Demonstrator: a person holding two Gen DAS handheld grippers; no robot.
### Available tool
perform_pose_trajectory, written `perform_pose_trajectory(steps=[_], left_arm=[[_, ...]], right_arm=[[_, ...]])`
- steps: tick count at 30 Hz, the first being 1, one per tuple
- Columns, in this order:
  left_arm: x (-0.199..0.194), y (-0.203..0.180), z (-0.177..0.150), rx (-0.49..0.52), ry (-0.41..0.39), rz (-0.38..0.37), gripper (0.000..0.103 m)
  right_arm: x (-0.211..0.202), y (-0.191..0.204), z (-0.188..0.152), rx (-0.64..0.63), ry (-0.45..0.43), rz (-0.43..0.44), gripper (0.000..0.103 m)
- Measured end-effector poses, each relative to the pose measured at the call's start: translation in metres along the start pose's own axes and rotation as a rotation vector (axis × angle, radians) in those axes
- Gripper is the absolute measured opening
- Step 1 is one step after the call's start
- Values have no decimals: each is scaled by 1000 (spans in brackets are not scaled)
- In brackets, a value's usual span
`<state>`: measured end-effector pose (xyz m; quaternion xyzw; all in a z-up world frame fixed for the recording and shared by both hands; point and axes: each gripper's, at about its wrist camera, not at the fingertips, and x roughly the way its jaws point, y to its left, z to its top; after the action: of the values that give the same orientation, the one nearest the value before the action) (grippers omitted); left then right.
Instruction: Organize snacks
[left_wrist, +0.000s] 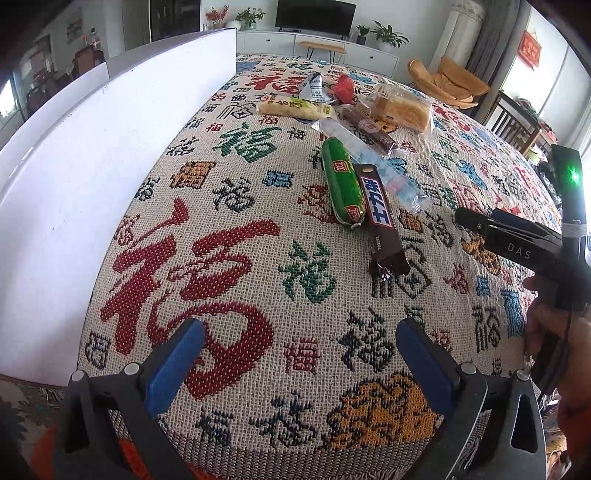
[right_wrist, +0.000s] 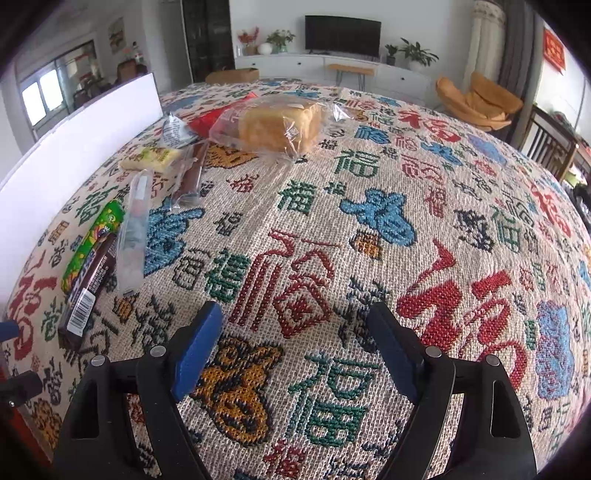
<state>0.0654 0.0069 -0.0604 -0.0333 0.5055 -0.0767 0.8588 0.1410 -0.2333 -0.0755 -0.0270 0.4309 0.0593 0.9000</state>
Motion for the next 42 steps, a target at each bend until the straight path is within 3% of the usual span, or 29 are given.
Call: perform_pose_trajectory(steps=[2, 6, 42], left_arm=[[0, 1, 0, -2, 4, -3, 102], [1, 2, 0, -7, 4, 3, 102], [-10, 12, -2, -61, -60, -28, 102]], right_arm=[[5, -1, 7, -7, 0, -7, 85], [16, -3, 16, 32, 8, -36, 94], [15, -4, 14, 39, 5, -29, 94]])
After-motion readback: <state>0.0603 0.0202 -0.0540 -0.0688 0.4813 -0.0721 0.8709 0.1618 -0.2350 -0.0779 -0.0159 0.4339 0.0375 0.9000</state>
